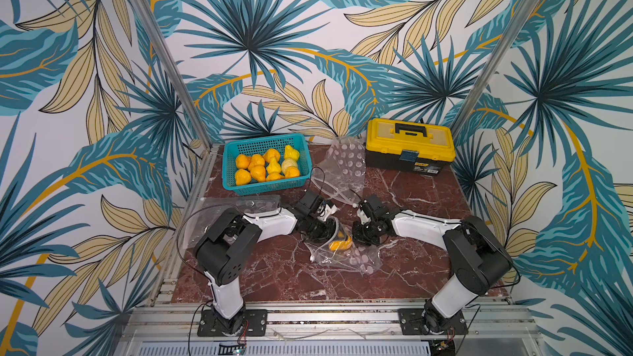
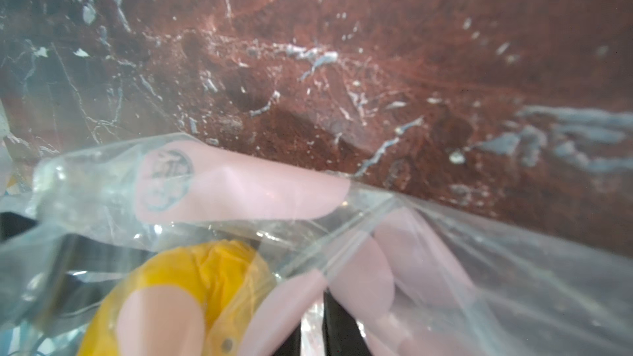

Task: Open the zip-top bag and take out the pear
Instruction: Pick up the pear from the zipper food storage bag.

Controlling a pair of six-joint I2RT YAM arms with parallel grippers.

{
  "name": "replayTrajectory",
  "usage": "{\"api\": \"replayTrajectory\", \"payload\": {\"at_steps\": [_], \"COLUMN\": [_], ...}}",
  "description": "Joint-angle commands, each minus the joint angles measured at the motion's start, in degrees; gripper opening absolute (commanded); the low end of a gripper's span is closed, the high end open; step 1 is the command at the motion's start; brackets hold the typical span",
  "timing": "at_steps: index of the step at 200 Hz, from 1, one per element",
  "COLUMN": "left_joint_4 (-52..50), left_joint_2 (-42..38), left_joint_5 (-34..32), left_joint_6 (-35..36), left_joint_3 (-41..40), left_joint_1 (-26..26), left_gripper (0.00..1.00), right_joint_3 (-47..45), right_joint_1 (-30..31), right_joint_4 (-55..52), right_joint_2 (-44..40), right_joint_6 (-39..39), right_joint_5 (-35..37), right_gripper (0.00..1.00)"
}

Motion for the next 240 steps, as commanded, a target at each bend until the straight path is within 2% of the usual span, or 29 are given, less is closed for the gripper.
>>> {"api": "replayTrajectory", "payload": {"at_steps": [1,33,69,98,129,193,240], "left_joint_4": [-2.5,-9.6,-10.4,-10.4,-12.1,-15.6,-20.3], "left_joint_2": [1.3,3.0,3.8,2.5,-1.6,-11.3,-16.4], "left_joint_5": [-3.2,-10.7,-13.3,-14.3,-17.3,-17.7,-17.9], "left_joint_6": [0.8,2.9,2.8,2.8,3.4,5.4,9.2], "left_joint_3": [1.8,5.3,6.7,6.3,4.9,-0.3,-1.0], "left_joint_1": [-1.8,-4.2,-5.0,-5.0,-4.5,1.9,7.6], "left_gripper": [0.73,0.75,0.75,0.66,0.63,0.66,0.66], "right_joint_3": [0.5,0.5,0.2,0.0,-0.1,-1.7,-2.1], "right_joint_1": [0.6,0.5,0.5,0.6,0.4,-0.6,-1.0], "right_joint_4": [0.9,1.0,0.9,0.0,-2.1,-3.1,-3.2], "right_joint_2": [1.3,1.5,1.4,1.4,1.3,2.4,3.2], "right_joint_6": [0.5,0.2,-0.1,-0.5,-0.9,-1.7,-1.8], "right_joint_5": [-0.5,-0.7,-0.2,0.8,3.0,4.8,5.0], "right_gripper": [0.15,0.14,0.14,0.13,0.11,0.09,0.09]}}
